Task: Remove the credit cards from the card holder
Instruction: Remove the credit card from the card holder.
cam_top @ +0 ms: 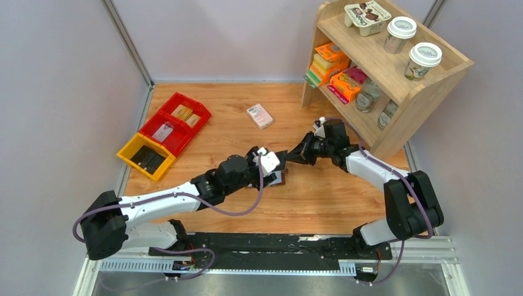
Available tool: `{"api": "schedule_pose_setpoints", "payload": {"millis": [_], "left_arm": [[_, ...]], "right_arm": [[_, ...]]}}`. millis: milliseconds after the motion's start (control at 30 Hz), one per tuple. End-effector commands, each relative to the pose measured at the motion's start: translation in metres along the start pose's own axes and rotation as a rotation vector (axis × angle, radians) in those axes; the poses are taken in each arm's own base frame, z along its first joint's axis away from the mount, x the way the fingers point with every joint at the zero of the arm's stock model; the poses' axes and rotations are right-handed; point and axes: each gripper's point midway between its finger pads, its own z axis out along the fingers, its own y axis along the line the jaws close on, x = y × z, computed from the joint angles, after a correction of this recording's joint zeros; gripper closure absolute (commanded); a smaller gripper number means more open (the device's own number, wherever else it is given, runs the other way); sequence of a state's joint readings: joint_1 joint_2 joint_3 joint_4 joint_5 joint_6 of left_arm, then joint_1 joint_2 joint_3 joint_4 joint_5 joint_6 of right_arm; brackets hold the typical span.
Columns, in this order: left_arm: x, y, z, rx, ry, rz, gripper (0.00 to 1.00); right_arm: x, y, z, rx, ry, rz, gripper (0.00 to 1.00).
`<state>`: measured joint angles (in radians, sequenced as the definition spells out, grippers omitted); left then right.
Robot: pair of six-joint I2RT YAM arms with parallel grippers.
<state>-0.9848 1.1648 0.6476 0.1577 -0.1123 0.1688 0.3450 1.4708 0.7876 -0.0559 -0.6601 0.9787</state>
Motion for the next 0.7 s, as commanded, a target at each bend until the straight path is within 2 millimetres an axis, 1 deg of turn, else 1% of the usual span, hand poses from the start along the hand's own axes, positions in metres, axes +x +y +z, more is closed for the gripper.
{"api": "schedule_pose_setpoints", "payload": {"millis": [0, 67, 100, 133, 167, 200, 267, 300, 467, 500, 600, 633, 667], "left_arm": [[-0.031, -0.014, 0.008, 0.003, -0.115, 0.164, 0.26], [-0.03, -0.02, 0.015, -0.007, -0.103, 0.213, 0.26], [-0.035, -0.021, 0.016, -0.016, -0.107, 0.228, 0.26], [-0.03, -0.023, 0.02, -0.015, -0.091, 0.249, 0.27], [-0.033, -0.023, 0.022, -0.029, -0.09, 0.266, 0.27], [-0.03, -0.022, 0.025, -0.039, -0.079, 0.276, 0.27], [-0.034, -0.018, 0.029, -0.077, -0.071, 0.297, 0.3], [-0.033, -0.014, 0.03, -0.11, -0.058, 0.312, 0.31], [-0.04, 0.002, 0.031, -0.218, -0.058, 0.313, 0.46], [-0.044, 0.005, 0.03, -0.238, -0.068, 0.306, 0.47], [-0.047, 0.006, 0.031, -0.248, -0.081, 0.304, 0.54], [-0.046, 0.004, 0.033, -0.241, -0.079, 0.305, 0.6], [-0.047, 0.003, 0.033, -0.234, -0.084, 0.304, 0.64]], "right_arm": [[-0.013, 0.042, -0.016, -0.068, -0.075, 0.011, 1.0], [-0.013, 0.047, -0.019, -0.077, -0.087, 0.017, 1.0], [-0.013, 0.049, -0.021, -0.083, -0.089, 0.019, 1.0], [-0.012, 0.051, -0.022, -0.086, -0.089, 0.022, 1.0], [-0.012, 0.053, -0.023, -0.089, -0.092, 0.025, 1.0], [-0.012, 0.055, -0.024, -0.094, -0.094, 0.026, 1.0], [-0.012, 0.057, -0.026, -0.096, -0.097, 0.029, 1.0], [-0.011, 0.058, -0.027, -0.097, -0.098, 0.03, 1.0], [-0.009, 0.058, -0.027, -0.093, -0.101, 0.032, 1.0], [-0.008, 0.058, -0.027, -0.092, -0.1, 0.035, 1.0], [-0.006, 0.058, -0.026, -0.092, -0.095, 0.04, 1.0], [-0.007, 0.058, -0.026, -0.09, -0.096, 0.044, 1.0], [-0.007, 0.058, -0.026, -0.091, -0.097, 0.048, 1.0]]}}
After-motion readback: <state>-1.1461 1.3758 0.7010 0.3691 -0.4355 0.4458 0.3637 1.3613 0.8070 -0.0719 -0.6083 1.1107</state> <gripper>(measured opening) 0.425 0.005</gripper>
